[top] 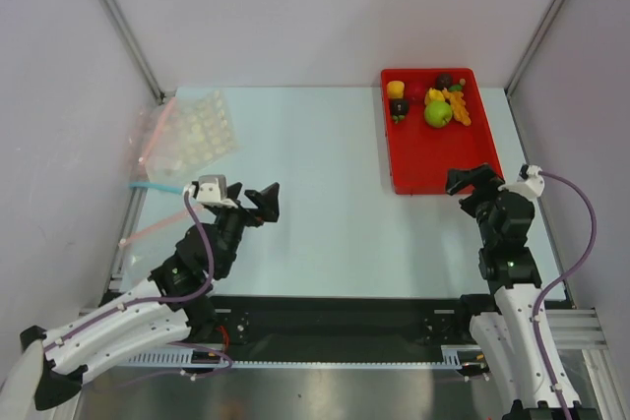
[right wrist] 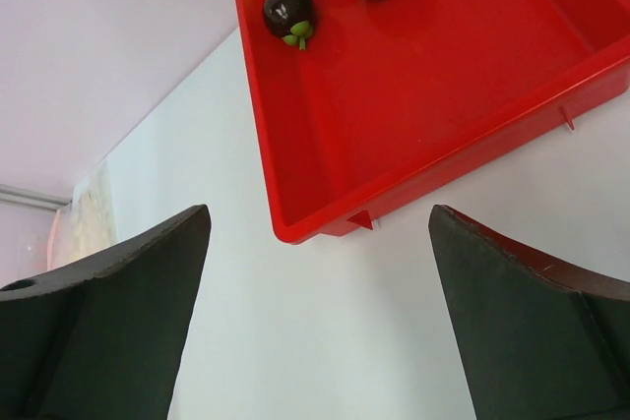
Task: Place the food in the zip-top bag and seal the zipper
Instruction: Pick up the zipper food storage bag at the corner of the board.
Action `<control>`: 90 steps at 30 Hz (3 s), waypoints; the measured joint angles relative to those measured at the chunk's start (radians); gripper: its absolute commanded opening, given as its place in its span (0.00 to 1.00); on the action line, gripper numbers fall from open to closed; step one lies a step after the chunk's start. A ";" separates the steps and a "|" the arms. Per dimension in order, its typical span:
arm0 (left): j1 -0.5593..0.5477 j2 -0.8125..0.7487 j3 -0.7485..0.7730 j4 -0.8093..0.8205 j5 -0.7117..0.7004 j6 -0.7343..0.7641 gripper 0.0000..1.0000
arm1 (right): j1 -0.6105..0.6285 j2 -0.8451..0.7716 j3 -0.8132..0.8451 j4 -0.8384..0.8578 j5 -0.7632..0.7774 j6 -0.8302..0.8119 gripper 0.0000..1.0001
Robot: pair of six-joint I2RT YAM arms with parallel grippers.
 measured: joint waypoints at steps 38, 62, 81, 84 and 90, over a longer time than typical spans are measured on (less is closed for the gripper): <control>0.627 1.468 1.268 -0.756 0.021 -0.040 0.96 | 0.000 -0.016 -0.063 0.115 -0.209 -0.031 1.00; 0.835 1.760 1.469 -0.898 0.224 -0.037 0.92 | 0.000 -0.031 -0.065 0.130 -0.230 -0.024 1.00; 0.911 1.758 1.421 -0.853 0.428 -0.086 0.00 | 0.000 -0.030 -0.065 0.130 -0.230 -0.024 1.00; 0.911 1.686 1.339 -0.862 0.426 -0.098 0.00 | 0.000 -0.028 -0.065 0.130 -0.230 -0.023 1.00; 0.911 1.439 1.260 -0.891 0.377 -0.128 0.00 | 0.000 -0.023 -0.065 0.130 -0.230 -0.024 1.00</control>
